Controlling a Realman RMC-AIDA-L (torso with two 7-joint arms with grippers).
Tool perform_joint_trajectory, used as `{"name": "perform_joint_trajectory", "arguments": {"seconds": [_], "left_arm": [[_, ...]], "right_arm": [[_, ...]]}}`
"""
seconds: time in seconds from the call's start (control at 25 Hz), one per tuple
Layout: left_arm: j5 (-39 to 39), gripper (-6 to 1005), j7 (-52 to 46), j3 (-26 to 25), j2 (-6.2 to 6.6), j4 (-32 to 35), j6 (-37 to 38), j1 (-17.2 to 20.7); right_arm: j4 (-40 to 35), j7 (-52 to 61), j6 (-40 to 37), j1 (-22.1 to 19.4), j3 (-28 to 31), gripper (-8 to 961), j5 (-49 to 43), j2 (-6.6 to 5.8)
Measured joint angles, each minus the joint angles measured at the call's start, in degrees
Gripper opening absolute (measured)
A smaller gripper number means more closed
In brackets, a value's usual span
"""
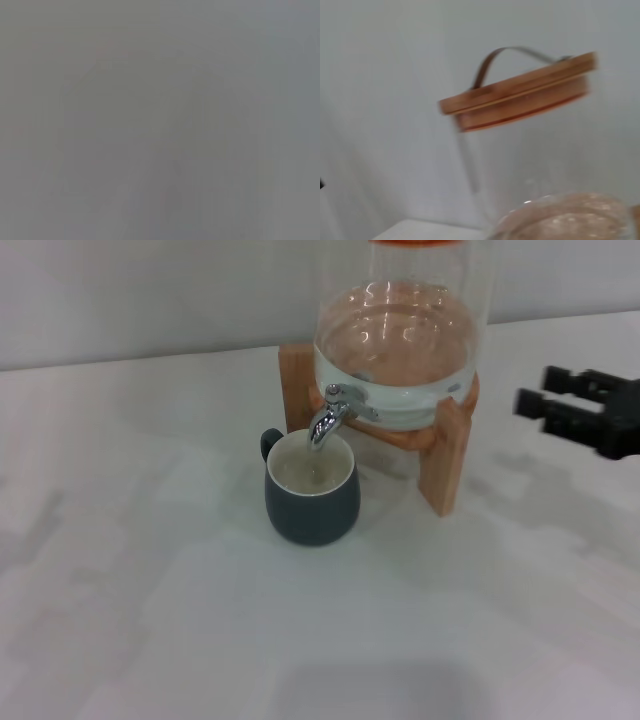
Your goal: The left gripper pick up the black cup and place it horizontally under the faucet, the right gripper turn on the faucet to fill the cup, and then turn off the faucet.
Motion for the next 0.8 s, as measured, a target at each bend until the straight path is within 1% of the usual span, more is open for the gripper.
{"name": "perform_joint_trajectory", "arguments": {"seconds": [0.28,0.32,0.36,0.4,0.64,0.76,0.8], "left_arm": [[1.44,880,0.00,0.04,-0.23,-0.05,2.78,-0.34],[1.66,880,0.00,0.04,-0.25,-0.05,3.05,-0.34],[2.00,880,0.00,0.04,-0.27,-0.05,3.32,-0.35],[2.33,880,0.00,0.04,-0.30,-0.05,3.44,-0.35],[4.76,880,-0.90,0.04,-0.18,-0.05,3.96,-0.33],[6.86,880,-3.42,-0.02,0.20,0.00,4.51,-0.32],[8.17,880,-4.66,-0.04,0.52,0.08,4.63,-0.37]], "right_arm": [[11.40,-5.18,5.97,4.43,12.34,669,0.56,-0.14],[11.40,-5.18,5.97,4.43,12.34,669,0.56,-0.14],[12.68,-6.09,6.55,4.98,13.92,670,0.56,-0.16],[15.16,-7.70,7.16,6.06,17.12,670,0.57,-0.24],[22.01,-13.73,8.08,8.57,24.57,671,0.54,-0.41],[23.56,-18.44,8.85,8.87,26.32,672,0.10,-0.51],[23.64,-19.90,8.88,8.73,26.40,672,0.06,-0.54]]}}
